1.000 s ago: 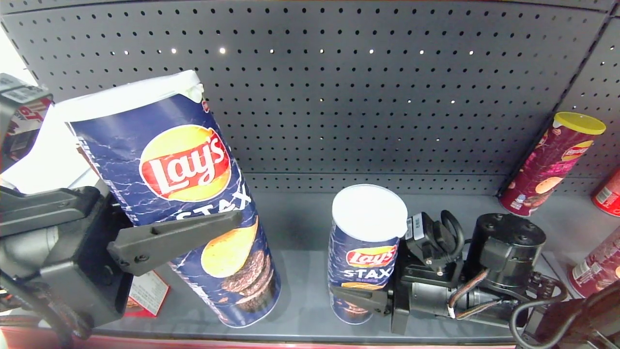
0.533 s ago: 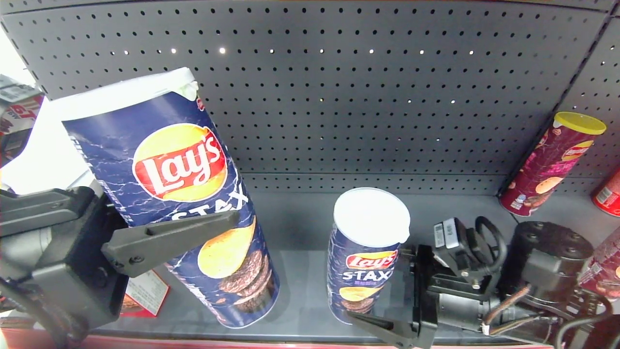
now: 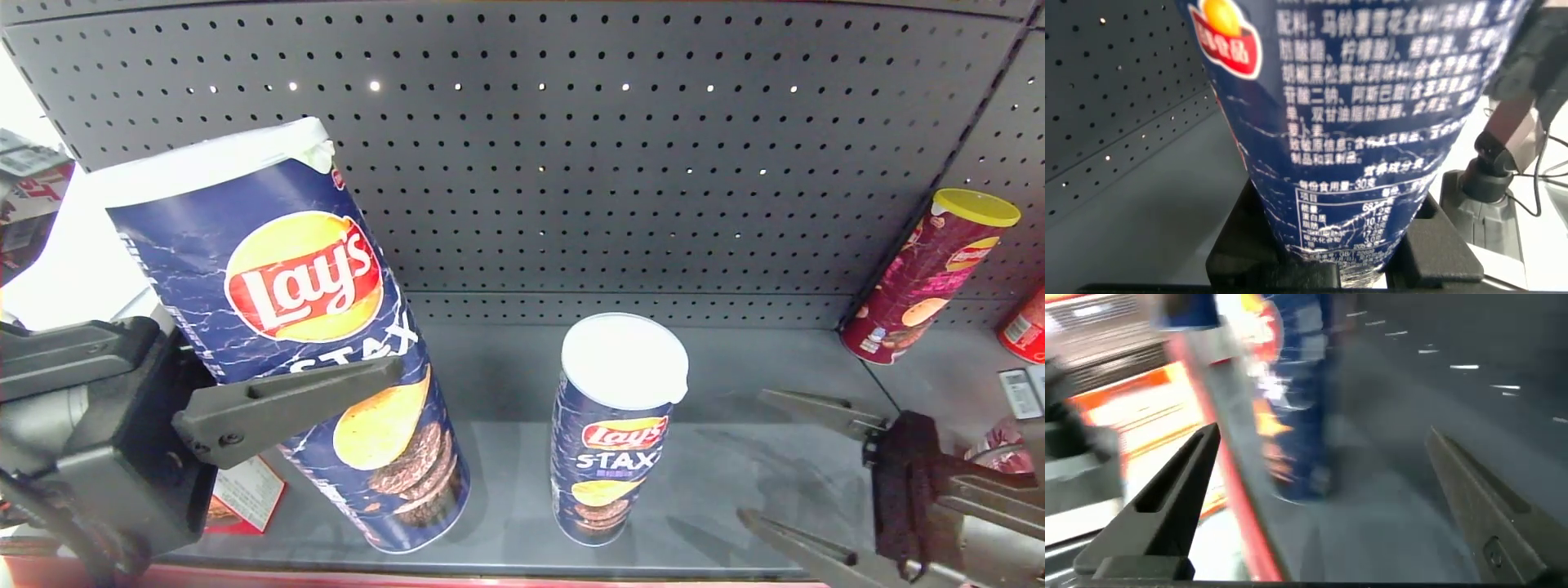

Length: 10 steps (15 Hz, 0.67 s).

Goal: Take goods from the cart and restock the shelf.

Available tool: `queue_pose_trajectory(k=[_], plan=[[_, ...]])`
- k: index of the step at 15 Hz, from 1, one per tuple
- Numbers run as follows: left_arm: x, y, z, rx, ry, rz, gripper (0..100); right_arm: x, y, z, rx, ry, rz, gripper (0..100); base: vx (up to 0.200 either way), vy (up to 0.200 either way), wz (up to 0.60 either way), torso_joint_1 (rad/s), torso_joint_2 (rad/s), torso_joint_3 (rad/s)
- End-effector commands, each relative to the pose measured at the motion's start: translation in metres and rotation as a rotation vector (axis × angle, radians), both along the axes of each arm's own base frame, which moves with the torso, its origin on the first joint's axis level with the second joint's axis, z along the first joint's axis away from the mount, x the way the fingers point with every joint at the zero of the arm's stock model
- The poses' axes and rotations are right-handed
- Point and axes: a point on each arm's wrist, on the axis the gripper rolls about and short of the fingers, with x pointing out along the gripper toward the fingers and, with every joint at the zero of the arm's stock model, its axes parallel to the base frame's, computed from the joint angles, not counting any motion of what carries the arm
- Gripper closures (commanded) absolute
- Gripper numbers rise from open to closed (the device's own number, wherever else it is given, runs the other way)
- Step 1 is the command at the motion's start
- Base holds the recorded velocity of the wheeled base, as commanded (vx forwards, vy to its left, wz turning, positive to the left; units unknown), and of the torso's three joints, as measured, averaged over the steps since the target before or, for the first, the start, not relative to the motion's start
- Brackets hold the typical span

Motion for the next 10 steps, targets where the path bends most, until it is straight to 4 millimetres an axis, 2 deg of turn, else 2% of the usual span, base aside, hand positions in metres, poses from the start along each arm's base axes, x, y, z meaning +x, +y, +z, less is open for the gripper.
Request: queue_pose_trajectory(k=[1, 4, 6, 9, 10], plan=[[0.000, 0.000, 0.000, 0.000, 0.000, 0.004, 100, -0.039, -0.041, 0.002, 0.047, -0.066, -0.229, 0, 0.000, 0.000, 0.00, 0.000, 0.00, 0.000], [-0.001, 0.001, -0.006, 0.010, 0.009, 0.009, 100, -0.075, -0.066, -0.011, 0.086, -0.030, -0.384, 0, 0.000, 0.000, 0.00, 0.000, 0.00, 0.000], [-0.002, 0.001, -0.010, 0.006, 0.003, 0.006, 100, -0.106, -0.079, -0.026, 0.102, 0.006, -0.529, 0, 0.000, 0.000, 0.00, 0.000, 0.00, 0.000], [-0.003, 0.000, -0.009, 0.000, -0.002, 0.000, 100, -0.150, -0.091, -0.063, 0.095, 0.049, -0.705, 0, 0.000, 0.000, 0.00, 0.000, 0.00, 0.000], [-0.002, 0.000, -0.008, 0.000, -0.002, -0.003, 100, -0.154, -0.093, -0.076, 0.077, 0.094, -0.782, 0, 0.000, 0.000, 0.00, 0.000, 0.00, 0.000]])
